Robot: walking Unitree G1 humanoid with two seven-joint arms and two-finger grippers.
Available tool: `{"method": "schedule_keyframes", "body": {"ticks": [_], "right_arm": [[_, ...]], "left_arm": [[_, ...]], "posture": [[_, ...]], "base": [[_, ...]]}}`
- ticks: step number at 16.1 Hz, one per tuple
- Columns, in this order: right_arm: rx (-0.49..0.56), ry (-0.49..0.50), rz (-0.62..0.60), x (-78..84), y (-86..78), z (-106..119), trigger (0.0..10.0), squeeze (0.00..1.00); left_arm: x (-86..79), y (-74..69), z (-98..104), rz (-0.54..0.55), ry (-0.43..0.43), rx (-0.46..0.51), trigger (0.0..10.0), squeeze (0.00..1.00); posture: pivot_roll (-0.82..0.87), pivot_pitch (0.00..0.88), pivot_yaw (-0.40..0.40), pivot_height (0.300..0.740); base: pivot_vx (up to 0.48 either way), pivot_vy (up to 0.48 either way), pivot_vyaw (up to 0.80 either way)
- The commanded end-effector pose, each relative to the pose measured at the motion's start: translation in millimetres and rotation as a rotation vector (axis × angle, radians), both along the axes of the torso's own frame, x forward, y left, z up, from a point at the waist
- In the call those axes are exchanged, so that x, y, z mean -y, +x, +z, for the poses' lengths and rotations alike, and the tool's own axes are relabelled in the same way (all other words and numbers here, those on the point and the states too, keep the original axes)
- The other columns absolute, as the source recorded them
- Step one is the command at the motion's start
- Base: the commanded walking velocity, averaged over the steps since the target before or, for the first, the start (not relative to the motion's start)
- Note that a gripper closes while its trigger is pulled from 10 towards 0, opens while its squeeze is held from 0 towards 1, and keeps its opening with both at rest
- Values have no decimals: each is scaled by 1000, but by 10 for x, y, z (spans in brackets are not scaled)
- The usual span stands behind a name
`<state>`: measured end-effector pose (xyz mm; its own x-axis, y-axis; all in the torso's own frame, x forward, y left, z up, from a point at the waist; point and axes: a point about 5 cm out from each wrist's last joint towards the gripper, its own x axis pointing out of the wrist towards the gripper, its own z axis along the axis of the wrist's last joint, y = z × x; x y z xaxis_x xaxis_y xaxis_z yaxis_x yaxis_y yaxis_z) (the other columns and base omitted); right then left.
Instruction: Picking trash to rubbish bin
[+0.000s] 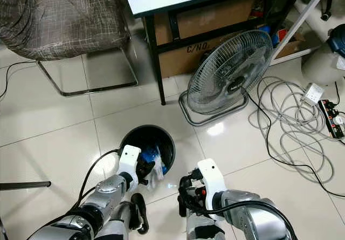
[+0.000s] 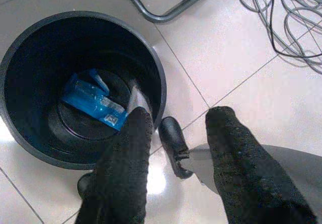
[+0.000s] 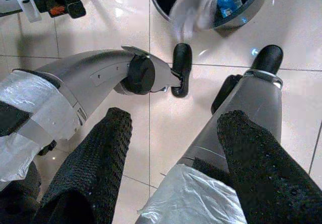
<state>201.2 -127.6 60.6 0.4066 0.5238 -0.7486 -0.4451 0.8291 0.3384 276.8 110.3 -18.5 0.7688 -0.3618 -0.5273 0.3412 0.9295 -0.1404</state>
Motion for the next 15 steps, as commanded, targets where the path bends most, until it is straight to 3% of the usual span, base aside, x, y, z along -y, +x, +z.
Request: {"method": "schedule_keyframes", "body": {"ticks": [1, 8, 11, 15], "right_arm": [[-22, 6, 3, -16, -60, -34, 10000, 0], [-18, 9, 8, -33, -57, -39, 10000, 0], [19, 4, 18, -73, 50, -54, 10000, 0], [75, -9, 21, -133, 223, -102, 10000, 0]], "left_arm": [[-8, -124, -116, 10, 2, -60, 10000, 1000], [-35, -118, -111, 18, 2, -52, 10000, 1000], [-245, -85, -73, 93, 55, 16, 10000, 1000], [-533, -124, -34, 195, 38, 92, 10000, 1000]], "posture": [[-249, 368, -12, 740], [-244, 362, -11, 740], [-202, 335, -9, 740], [-131, 299, -1, 740]], "base": [[0, 0, 0], [0, 0, 0], [0, 0, 0], [0, 0, 0]]}}
